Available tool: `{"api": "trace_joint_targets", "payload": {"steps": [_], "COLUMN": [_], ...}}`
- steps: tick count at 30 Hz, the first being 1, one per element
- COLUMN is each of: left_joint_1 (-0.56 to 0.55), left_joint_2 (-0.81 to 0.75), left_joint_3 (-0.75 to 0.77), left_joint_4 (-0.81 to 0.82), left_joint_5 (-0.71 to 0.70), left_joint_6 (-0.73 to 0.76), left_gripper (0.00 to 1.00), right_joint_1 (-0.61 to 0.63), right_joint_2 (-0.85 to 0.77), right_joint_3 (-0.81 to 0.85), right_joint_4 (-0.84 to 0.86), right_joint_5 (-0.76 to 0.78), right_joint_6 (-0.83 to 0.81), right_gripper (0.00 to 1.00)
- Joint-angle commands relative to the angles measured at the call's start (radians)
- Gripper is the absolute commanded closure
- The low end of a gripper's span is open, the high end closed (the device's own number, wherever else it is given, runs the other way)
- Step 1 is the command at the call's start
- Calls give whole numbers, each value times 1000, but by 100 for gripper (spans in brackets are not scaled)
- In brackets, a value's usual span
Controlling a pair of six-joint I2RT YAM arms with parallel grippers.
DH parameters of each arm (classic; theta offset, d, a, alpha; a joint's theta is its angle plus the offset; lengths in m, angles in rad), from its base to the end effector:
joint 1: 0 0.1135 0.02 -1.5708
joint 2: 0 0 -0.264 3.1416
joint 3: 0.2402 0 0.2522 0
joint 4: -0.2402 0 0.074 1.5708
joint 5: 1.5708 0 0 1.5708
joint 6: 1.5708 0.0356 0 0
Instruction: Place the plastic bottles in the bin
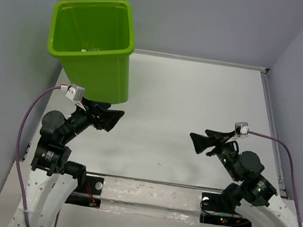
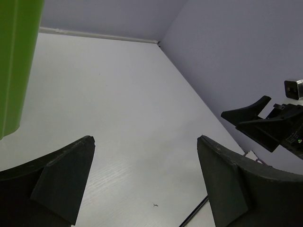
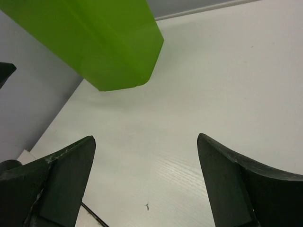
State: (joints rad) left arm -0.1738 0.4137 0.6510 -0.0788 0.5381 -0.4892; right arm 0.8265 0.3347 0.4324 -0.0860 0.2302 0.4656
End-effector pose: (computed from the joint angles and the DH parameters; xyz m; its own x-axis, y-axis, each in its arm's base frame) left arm 0.1008 -0.0362 0.3520 -0.1668 -0.3804 -0.9097 0.6441 0.6565 -0.3926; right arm 0.0854 0.0807 0.2851 -0.2451 0.3792 -0.8923 -0.5054 0.7355 0.4513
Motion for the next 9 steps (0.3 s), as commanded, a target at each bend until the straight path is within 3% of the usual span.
{"api": "trace_joint_targets", "payload": {"steps": [1,9], "left_joint_1": [3,4], "left_joint_2": [-24,14], "left_joint_3": [-21,38], "left_joint_4": [73,137], "left_joint_5": [23,19], "left_joint_6": [-43,-37], "left_gripper": [1,1], "right_joint_1": [8,8], "right_joint_2": [-20,26], "right_joint_3": [40,255], "right_joint_4": [-60,-98], "right_joint_5": [29,61], "right_joint_6": [22,-97], "right_gripper": [6,3]}}
